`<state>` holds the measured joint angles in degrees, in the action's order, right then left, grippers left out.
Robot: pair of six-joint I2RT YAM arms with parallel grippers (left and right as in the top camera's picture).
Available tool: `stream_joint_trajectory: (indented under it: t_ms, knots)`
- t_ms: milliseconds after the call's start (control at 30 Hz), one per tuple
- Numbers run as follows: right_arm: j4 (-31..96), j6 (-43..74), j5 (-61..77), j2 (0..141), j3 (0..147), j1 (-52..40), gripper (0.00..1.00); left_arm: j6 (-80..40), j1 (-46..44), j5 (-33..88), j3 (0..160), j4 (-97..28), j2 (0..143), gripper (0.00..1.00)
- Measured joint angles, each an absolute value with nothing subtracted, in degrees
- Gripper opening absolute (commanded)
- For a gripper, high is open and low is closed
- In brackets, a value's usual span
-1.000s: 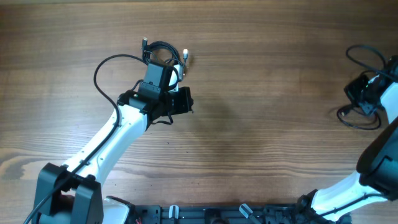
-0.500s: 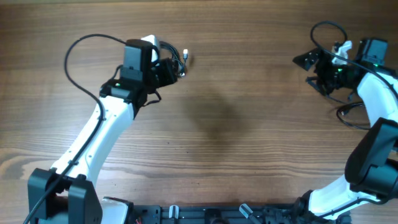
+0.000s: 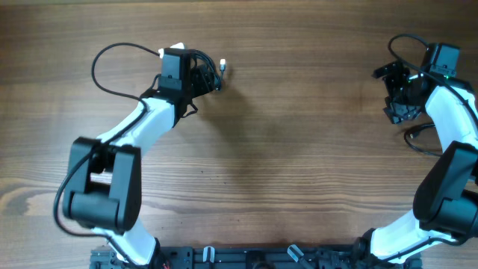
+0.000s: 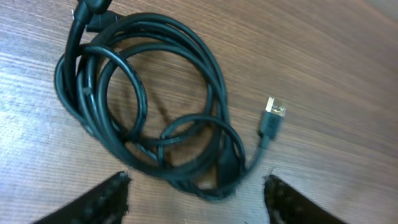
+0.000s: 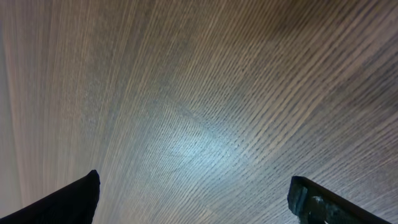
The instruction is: Untangle cables
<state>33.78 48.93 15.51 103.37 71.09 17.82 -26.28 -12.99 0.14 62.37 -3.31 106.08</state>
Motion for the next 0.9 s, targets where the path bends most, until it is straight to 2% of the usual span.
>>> stream_joint_trajectory:
  t_ms: [100,133,200,233,400,567,667,800,900]
  knots:
    - [33.76,49.45,15.14,103.37,71.09,17.82,1.00,-27.64,-12.99,-2.24,62.37,-1.43,109.75,0.58]
    - [33.74,49.47,15.14,103.37,71.09,17.82,1.00,-28.32,-12.95,-2.92,62.37,-1.10,110.74,0.52]
    - [33.74,49.47,15.11,103.37,71.09,17.82,1.00,-30.24,-12.67,-3.62,62.37,0.67,112.71,0.13]
    - [33.74,49.47,15.11,103.37,71.09,17.82,1.00,-31.92,-12.38,-3.84,62.37,0.80,113.40,0.06]
    - [33.74,49.47,15.11,103.37,71.09,17.82,1.00,-35.81,-11.62,-1.98,63.22,0.25,113.62,0.04]
    - [33.74,49.47,15.11,103.37,71.09,17.82,0.99,-36.80,-10.96,6.87,65.14,-11.53,112.90,0.04]
    - [33.67,49.47,15.09,103.37,71.09,17.82,1.00,-34.11,-10.96,18.79,66.28,-23.99,111.87,0.04]
    - [33.67,49.47,14.94,103.37,71.09,17.82,1.00,-30.39,-11.55,26.11,65.52,-37.76,110.63,0.10]
    - [33.65,49.47,14.92,103.37,71.09,17.82,1.00,-28.82,-12.01,26.87,63.81,-45.06,108.71,0.15]
